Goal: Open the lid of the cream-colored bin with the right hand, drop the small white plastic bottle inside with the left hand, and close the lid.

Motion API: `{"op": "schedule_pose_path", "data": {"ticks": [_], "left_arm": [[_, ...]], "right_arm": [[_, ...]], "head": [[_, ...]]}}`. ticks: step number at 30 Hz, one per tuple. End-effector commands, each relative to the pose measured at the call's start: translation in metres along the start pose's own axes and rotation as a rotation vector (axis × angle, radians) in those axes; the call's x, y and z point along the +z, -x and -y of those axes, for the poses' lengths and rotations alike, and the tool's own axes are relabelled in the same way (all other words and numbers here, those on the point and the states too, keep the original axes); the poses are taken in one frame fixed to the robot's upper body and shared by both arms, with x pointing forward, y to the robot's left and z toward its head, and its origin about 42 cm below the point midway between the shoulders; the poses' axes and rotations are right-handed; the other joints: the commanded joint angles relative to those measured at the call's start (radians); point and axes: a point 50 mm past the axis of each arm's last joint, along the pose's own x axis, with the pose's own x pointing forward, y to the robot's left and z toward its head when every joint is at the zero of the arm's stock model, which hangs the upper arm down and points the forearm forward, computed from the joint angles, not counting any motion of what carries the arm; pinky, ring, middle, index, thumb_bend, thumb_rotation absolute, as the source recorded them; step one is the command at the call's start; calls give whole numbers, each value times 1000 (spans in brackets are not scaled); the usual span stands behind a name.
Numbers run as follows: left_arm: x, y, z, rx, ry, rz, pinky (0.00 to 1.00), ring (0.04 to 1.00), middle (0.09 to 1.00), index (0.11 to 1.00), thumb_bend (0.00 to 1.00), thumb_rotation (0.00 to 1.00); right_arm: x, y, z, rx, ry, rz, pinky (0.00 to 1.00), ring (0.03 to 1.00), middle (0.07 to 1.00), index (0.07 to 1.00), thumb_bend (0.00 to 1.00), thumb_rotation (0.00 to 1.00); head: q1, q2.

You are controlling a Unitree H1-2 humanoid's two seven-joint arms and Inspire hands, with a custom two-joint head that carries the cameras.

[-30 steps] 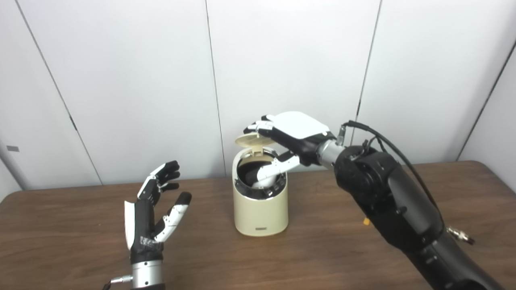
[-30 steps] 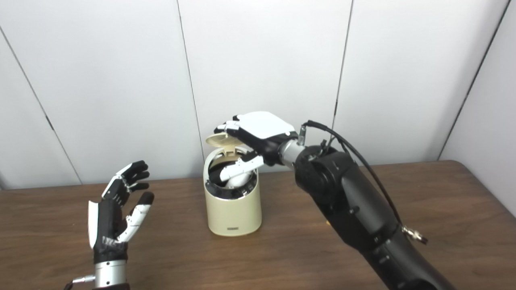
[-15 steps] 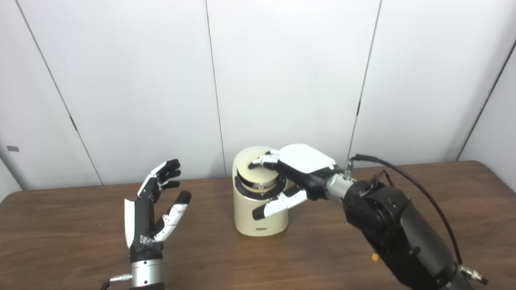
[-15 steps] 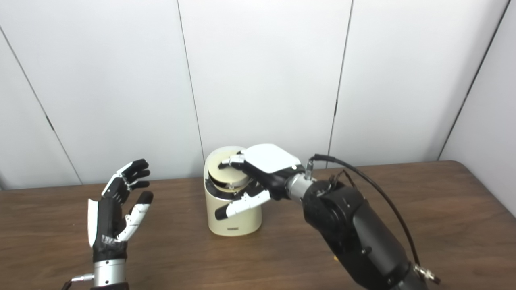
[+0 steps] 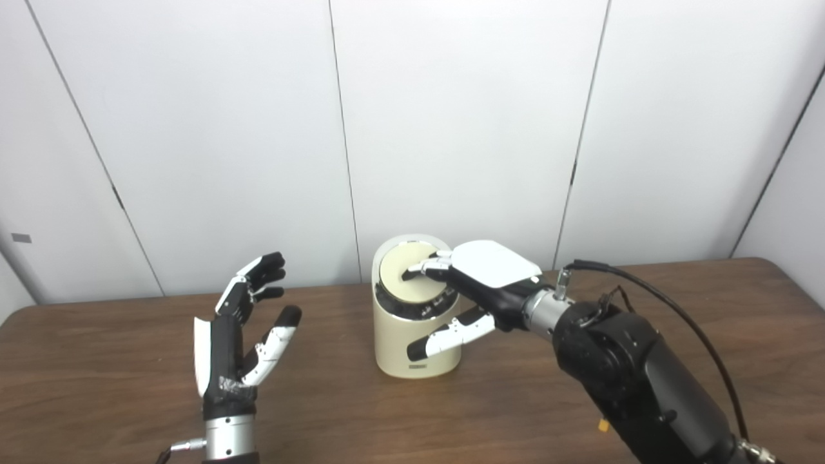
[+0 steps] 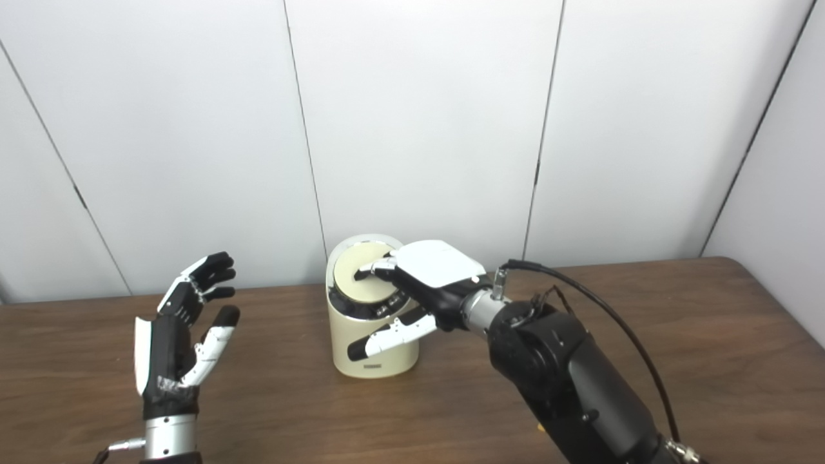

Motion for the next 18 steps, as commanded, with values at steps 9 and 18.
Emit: {"op": "schedule_pose_path", "data": {"ticks": [9, 18], "left_arm": [[16, -16, 2, 3, 13, 85, 667, 745, 775, 775, 800, 691], [17, -16, 3, 9, 3, 87, 663, 742, 772, 774, 794, 699]], "right_arm": [[6, 3, -16, 16, 96, 33, 908, 916, 858, 828, 1000, 907], [12, 5, -32, 57, 131, 36, 897, 916, 860, 825, 1000, 893]], "head": [[2, 3], [4, 2]]}}
